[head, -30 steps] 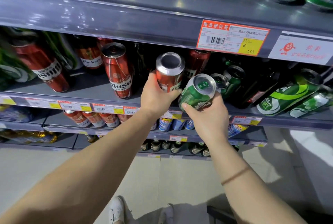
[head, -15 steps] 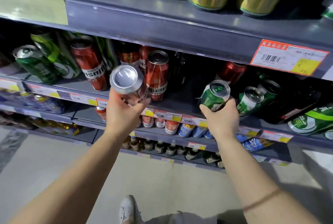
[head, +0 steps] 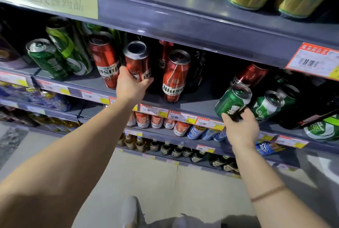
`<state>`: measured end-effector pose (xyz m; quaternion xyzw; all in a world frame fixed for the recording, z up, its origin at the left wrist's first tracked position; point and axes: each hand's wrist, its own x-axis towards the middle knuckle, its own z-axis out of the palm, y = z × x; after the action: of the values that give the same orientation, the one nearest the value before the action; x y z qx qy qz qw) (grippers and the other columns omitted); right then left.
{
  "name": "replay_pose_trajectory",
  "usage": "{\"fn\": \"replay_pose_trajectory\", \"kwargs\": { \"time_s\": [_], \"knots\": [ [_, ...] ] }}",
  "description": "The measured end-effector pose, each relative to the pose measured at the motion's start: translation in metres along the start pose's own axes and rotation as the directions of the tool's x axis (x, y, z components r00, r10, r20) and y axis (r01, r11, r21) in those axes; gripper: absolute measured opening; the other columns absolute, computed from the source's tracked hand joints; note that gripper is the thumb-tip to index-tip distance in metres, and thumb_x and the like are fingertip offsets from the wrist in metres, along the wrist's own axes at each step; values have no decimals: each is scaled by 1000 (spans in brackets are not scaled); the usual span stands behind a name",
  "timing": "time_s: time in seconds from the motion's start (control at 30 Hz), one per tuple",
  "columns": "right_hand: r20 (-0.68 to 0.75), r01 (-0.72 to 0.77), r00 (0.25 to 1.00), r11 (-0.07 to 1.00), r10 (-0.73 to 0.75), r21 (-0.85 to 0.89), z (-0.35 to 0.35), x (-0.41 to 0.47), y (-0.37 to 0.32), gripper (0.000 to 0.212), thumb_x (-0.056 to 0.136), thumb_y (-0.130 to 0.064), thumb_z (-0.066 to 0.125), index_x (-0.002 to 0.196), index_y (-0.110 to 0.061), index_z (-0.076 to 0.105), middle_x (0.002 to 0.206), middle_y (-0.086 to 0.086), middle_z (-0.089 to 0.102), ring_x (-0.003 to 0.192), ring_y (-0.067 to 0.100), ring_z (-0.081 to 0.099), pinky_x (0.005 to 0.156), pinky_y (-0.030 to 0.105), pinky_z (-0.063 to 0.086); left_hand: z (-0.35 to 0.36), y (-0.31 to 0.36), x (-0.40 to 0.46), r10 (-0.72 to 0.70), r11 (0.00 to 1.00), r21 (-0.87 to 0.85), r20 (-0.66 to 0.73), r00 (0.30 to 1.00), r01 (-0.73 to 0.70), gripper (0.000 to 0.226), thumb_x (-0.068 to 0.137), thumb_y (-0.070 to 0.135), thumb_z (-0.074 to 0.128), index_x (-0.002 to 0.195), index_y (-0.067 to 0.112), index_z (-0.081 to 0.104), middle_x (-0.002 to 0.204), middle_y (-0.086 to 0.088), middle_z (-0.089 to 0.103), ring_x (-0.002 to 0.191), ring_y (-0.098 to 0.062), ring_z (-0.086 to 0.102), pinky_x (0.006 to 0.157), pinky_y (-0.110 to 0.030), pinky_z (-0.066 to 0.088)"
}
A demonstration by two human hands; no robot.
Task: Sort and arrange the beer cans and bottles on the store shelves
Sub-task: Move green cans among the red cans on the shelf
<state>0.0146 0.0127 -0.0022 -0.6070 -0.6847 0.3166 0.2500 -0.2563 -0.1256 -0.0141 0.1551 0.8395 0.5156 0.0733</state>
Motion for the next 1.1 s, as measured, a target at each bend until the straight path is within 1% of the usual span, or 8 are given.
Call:
{"fn": "replay_pose_trajectory", "kwargs": {
  "time_s": [0.23,0.37,0.5,0.67,0.73,0.8,0.97,1.1],
  "knots": [
    [-264,312,932,920,-248,238,-36,0,-34,44,75,-40,69,114,-26,53,99,-5,61,74,-4,58,72,19,47,0,4,-1,-52,997,-51,34,998,54,54,72,34,84,105,19,44,93,14,54,91,-10,56,74,-15,40],
    [-349,327,903,927,-249,184,-59,48,-61,39,71,-42,67,103,-20,60,96,-2,65,82,10,62,85,34,52,2,3,-47,37,993,-105,-188,981,-57,60,79,40,74,128,18,47,110,17,43,104,-3,46,90,-13,36],
    [-251,304,934,936,-255,177,-56,71,-74,41,79,-35,68,115,-16,62,108,-14,60,100,2,56,87,6,37,12,9,-87,147,981,-115,-73,986,-155,71,79,55,68,135,18,44,126,7,47,119,-9,45,102,-27,40],
    [8,19,1000,982,-21,189,-51,84,-78,24,94,-11,51,111,1,62,114,23,63,103,35,60,75,29,42,31,26,-83,124,992,-41,142,982,-120,98,69,53,80,146,20,32,144,0,43,131,-15,41,105,-30,34],
    [93,-138,988,970,121,202,-54,81,-83,24,96,-7,45,110,4,62,115,26,62,103,39,59,67,28,40,38,32,-78,88,996,-26,148,985,-86,98,68,47,83,146,20,31,141,2,46,129,-16,44,101,-30,37],
    [115,-73,990,997,76,-36,-53,88,-76,30,95,-15,54,120,0,59,126,20,59,113,33,57,54,19,35,43,35,-73,90,996,-13,146,985,-89,84,68,41,85,135,23,39,122,12,51,113,-11,51,88,-27,39],
    [163,262,961,928,-225,-266,-49,93,-81,46,90,-44,61,125,-15,59,133,10,57,120,27,53,100,33,39,52,36,-66,123,990,49,109,986,-129,52,71,28,84,104,31,44,91,16,52,84,-10,52,68,-26,37],
    [95,232,972,934,-214,-272,-47,98,-79,45,80,-49,68,114,-19,63,120,4,65,110,24,60,85,26,43,55,31,-65,119,992,42,80,990,-123,47,75,25,81,103,32,43,86,18,52,81,-12,54,63,-23,37]
  ]
}}
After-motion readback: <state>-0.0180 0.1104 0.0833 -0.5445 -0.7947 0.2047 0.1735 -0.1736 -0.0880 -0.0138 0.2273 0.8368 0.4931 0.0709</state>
